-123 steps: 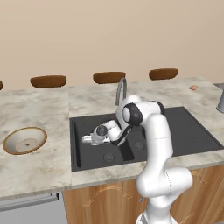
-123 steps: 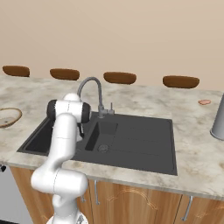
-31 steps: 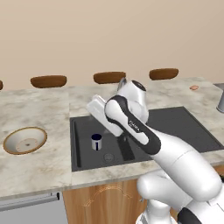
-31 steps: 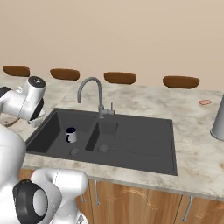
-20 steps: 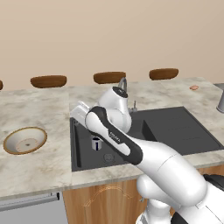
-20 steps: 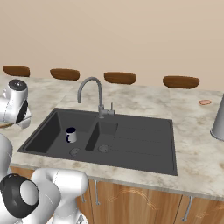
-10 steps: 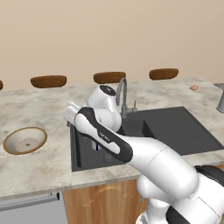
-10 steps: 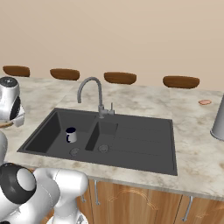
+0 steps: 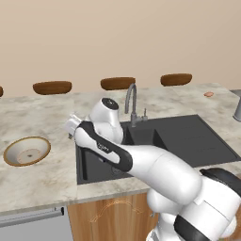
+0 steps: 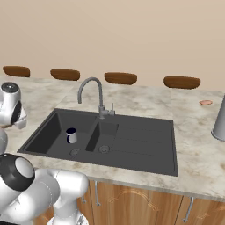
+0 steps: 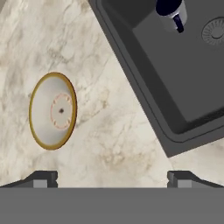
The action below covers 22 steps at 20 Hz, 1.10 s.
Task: Pick the mug and place it in the sink. Pick the bowl and place it in the open cabinet and then close the cabinet.
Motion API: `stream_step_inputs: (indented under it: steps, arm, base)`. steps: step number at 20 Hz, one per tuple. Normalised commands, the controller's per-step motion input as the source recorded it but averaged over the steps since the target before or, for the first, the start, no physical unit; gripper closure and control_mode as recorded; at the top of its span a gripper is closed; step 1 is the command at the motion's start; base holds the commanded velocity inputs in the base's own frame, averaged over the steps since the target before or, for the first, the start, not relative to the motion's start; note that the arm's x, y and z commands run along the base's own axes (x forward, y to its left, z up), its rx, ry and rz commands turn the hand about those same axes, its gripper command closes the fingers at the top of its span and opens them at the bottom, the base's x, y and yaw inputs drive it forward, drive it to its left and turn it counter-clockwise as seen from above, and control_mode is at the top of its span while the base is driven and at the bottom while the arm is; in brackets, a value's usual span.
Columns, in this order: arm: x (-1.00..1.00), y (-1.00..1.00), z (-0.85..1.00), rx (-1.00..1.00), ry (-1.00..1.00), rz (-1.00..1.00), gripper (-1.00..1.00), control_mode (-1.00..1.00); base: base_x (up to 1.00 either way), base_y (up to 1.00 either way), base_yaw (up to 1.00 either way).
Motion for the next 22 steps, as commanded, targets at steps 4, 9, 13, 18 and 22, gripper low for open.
stream_step_inputs:
  steps: [4,9,13,18,22]
  arm:
    - [0.3,0.1,-0.16,0.0,-0.07,0.02,-1.0,-1.0]
    - [0.33,0.38,-0.22,0.0,0.0,0.03,-1.0,-1.0]
    - [0.28,0.31,-0.14,0.0,0.0,0.03,-1.0,-1.0]
    - [0.24,0.26,-0.14,0.0,0.0,0.03,-1.0,-1.0]
    - [0.09,0.08,-0.14,0.0,0.0,0.03,-1.0,-1.0]
  base:
    - [0.0,0.0,0.0]
    - [0.0,0.0,0.0]
    - [0.0,0.0,0.0]
    - [0.0,0.0,0.0]
    - [0.0,0.0,0.0]
